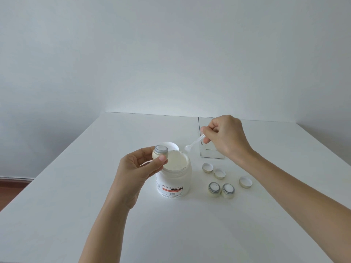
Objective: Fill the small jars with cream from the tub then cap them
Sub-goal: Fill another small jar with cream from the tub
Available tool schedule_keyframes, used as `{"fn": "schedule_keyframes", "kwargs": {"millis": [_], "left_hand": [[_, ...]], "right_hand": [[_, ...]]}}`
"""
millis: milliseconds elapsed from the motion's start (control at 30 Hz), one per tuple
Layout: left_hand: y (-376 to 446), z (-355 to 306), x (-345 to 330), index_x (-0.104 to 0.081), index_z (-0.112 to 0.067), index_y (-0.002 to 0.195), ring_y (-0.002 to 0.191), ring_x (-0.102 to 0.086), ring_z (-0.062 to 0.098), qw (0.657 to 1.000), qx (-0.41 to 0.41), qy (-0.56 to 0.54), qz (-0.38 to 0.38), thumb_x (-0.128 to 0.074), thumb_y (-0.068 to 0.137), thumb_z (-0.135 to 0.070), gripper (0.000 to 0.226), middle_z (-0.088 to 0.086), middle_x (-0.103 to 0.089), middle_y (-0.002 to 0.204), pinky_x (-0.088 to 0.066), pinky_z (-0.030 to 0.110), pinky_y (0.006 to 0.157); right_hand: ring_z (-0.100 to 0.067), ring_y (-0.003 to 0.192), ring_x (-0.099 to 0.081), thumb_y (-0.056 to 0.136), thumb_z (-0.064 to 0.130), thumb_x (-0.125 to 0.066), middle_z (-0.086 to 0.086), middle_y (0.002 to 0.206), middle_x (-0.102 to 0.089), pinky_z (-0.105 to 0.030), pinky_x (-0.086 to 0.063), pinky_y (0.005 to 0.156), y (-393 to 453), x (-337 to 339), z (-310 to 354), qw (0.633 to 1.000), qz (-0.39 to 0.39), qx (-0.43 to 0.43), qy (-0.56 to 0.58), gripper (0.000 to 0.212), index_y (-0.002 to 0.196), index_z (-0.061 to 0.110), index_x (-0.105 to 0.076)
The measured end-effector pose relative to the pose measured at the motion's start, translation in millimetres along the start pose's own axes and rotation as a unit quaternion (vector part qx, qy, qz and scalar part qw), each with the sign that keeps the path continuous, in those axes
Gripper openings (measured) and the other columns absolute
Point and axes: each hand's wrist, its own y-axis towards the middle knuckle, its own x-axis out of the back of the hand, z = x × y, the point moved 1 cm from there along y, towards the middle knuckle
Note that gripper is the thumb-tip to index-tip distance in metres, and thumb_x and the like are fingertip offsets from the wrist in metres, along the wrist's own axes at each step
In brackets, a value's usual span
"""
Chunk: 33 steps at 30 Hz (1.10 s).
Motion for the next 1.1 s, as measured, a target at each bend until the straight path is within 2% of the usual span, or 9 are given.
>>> {"fn": "schedule_keyframes", "kwargs": {"millis": [67,133,267,433,533,700,800,933,1100], "left_hand": [[0,1,-1,-0.077,-0.014,0.098,0.099,-0.074,0.026,1.000,-0.006,0.006,0.002,-0.085,0.054,-0.031,0.047,0.008,-0.078,0.100,-0.059,0.026,0.084],[1,2,-1,-0.078,-0.016,0.096,0.102,-0.073,0.030,1.000,-0.010,0.012,0.000,-0.085,0.053,-0.031,0.045,0.006,-0.078,0.101,-0.056,0.036,0.093],[2,3,-1,-0.074,-0.012,0.101,0.103,-0.073,0.030,1.000,-0.015,0.023,0.004,-0.088,0.059,-0.020,0.046,0.007,-0.077,0.107,-0.047,0.049,0.105],[4,4,-3,-0.071,-0.009,0.104,0.102,-0.073,0.028,1.000,-0.024,0.019,0.005,-0.084,0.062,-0.015,0.045,0.011,-0.075,0.111,-0.045,0.051,0.108],[4,4,-4,-0.071,-0.009,0.105,0.101,-0.073,0.028,0.999,-0.033,0.010,0.003,-0.083,0.061,-0.015,0.045,0.012,-0.075,0.112,-0.045,0.050,0.107],[3,5,-5,-0.071,-0.013,0.105,0.103,-0.072,0.032,0.999,-0.037,0.010,0.013,-0.089,0.064,-0.008,0.045,0.009,-0.075,0.111,-0.047,0.047,0.106],[2,5,-5,-0.068,-0.015,0.103,0.103,-0.071,0.036,0.999,-0.039,-0.009,0.021,-0.091,0.063,-0.012,0.046,0.007,-0.076,0.106,-0.051,0.042,0.100],[1,3,-6,-0.068,-0.015,0.102,0.094,-0.075,0.022,0.998,-0.041,-0.032,0.040,-0.080,0.065,-0.029,0.041,0.005,-0.078,0.099,-0.057,0.023,0.079],[3,5,-7,-0.074,-0.015,0.103,0.083,-0.071,0.012,0.997,-0.035,-0.033,0.053,-0.065,0.080,-0.037,0.033,0.005,-0.076,0.097,-0.055,0.019,0.073]], "right_hand": [[-0.003,0.043,-0.049,0.089,0.014,-0.060,0.000,0.062,-0.072,-0.016,-0.039,0.041,0,4,-1,0.999,-0.006,-0.006,0.046,0.028,0.070,-0.006,-0.061],[-0.010,0.053,-0.054,0.090,0.019,-0.060,0.002,0.062,-0.073,-0.026,-0.048,0.055,-1,8,-2,0.993,0.010,-0.026,0.112,0.025,0.074,0.000,-0.063],[-0.011,0.060,-0.053,0.091,0.016,-0.062,0.001,0.069,-0.075,-0.020,-0.048,0.059,-8,10,-1,0.972,0.076,-0.052,0.218,0.014,0.081,0.007,-0.067],[-0.009,0.062,-0.054,0.089,0.014,-0.065,-0.002,0.073,-0.076,-0.017,-0.049,0.061,-14,10,3,0.965,0.115,-0.054,0.231,0.009,0.085,0.008,-0.071],[-0.005,0.057,-0.052,0.089,0.015,-0.065,0.000,0.071,-0.075,-0.017,-0.049,0.061,-16,10,5,0.970,0.115,-0.045,0.211,0.009,0.084,0.010,-0.071],[-0.008,0.056,-0.049,0.088,0.017,-0.066,0.002,0.068,-0.075,-0.025,-0.048,0.063,-18,8,7,0.975,0.097,-0.054,0.192,0.010,0.083,0.011,-0.072],[-0.007,0.054,-0.050,0.088,0.016,-0.066,0.003,0.067,-0.074,-0.025,-0.050,0.064,-17,8,8,0.974,0.097,-0.064,0.194,0.010,0.083,0.010,-0.072],[-0.009,0.057,-0.052,0.088,0.012,-0.066,0.002,0.066,-0.073,-0.021,-0.050,0.061,-16,9,10,0.965,0.113,-0.079,0.222,0.009,0.082,0.009,-0.072],[-0.009,0.056,-0.051,0.088,0.011,-0.066,0.001,0.066,-0.073,-0.019,-0.050,0.059,-16,10,12,0.960,0.124,-0.085,0.236,0.008,0.082,0.009,-0.072]]}}
